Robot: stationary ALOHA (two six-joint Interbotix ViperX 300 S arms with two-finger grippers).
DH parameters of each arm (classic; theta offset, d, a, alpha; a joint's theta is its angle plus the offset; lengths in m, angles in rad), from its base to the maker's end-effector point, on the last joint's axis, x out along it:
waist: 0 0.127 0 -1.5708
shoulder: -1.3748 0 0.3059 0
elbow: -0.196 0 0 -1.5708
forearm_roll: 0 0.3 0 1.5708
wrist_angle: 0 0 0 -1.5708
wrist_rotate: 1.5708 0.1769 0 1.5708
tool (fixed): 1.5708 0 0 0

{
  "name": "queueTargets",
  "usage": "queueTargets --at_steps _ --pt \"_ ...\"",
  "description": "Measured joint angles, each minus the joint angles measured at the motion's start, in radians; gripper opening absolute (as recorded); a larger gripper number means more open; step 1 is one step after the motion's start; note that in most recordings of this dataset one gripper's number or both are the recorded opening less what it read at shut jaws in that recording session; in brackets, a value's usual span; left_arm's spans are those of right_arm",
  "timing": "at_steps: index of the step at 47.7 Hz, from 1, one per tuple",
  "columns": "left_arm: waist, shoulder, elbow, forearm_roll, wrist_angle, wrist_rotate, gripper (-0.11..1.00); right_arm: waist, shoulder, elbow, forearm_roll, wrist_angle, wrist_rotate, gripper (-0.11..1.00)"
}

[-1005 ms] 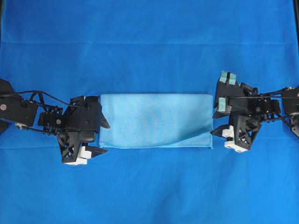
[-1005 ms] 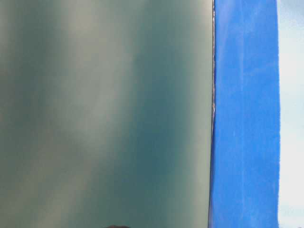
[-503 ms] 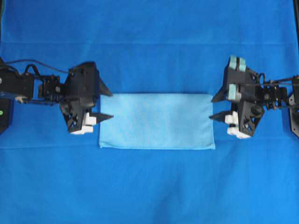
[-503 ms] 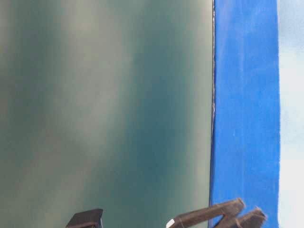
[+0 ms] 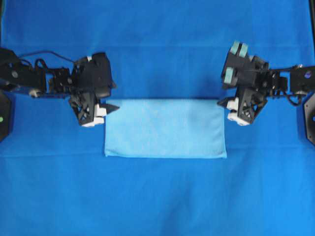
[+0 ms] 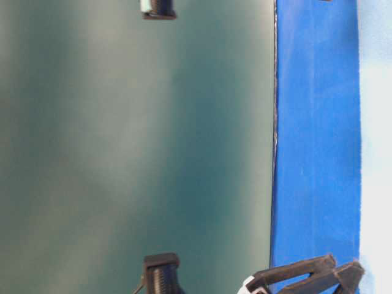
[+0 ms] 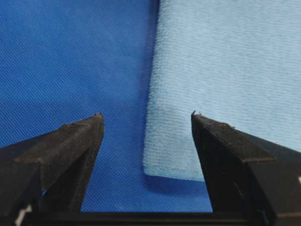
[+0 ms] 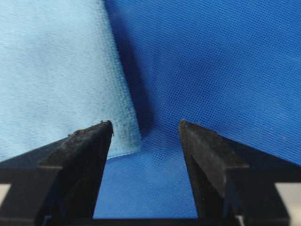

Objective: Fold the light blue towel.
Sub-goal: 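Grasp both ends of the folded towel's far edge with both grippers, then lift the towel and swing the left gripper's end toward the right side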

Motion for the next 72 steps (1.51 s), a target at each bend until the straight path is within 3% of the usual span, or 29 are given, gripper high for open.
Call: queueTargets --at_steps 17,23,26,30,38,55,72 --pt "0.017 0.1 0.021 0.0 -0.066 0.002 0.68 -0.015 0.101 -0.003 -0.002 -0.054 0.005 0.61" --pt "0.015 0.104 0.021 0.0 -0.069 0.0 0.62 -0.014 0.103 -0.003 -0.002 -0.054 0.006 0.61" --pt "0.015 0.104 0.021 0.0 -0.067 0.0 0.54 -0.015 0.101 -0.003 -0.002 -0.052 0.006 0.58" --pt "0.012 0.104 0.018 0.0 -0.052 0.002 0.39 -0.015 0.101 -0.003 -0.002 -0.051 0.008 0.46" --pt "0.011 0.1 0.003 0.0 0.011 0.002 0.03 -0.015 0.101 -0.005 -0.003 -0.048 -0.003 0.02" --pt "0.014 0.057 0.011 0.0 0.078 0.0 0.02 -0.026 0.083 -0.009 -0.006 -0.044 -0.003 0.01" --pt "-0.026 -0.221 -0.063 0.0 0.299 -0.017 0.02 -0.026 -0.184 -0.055 -0.005 0.146 0.008 0.01"
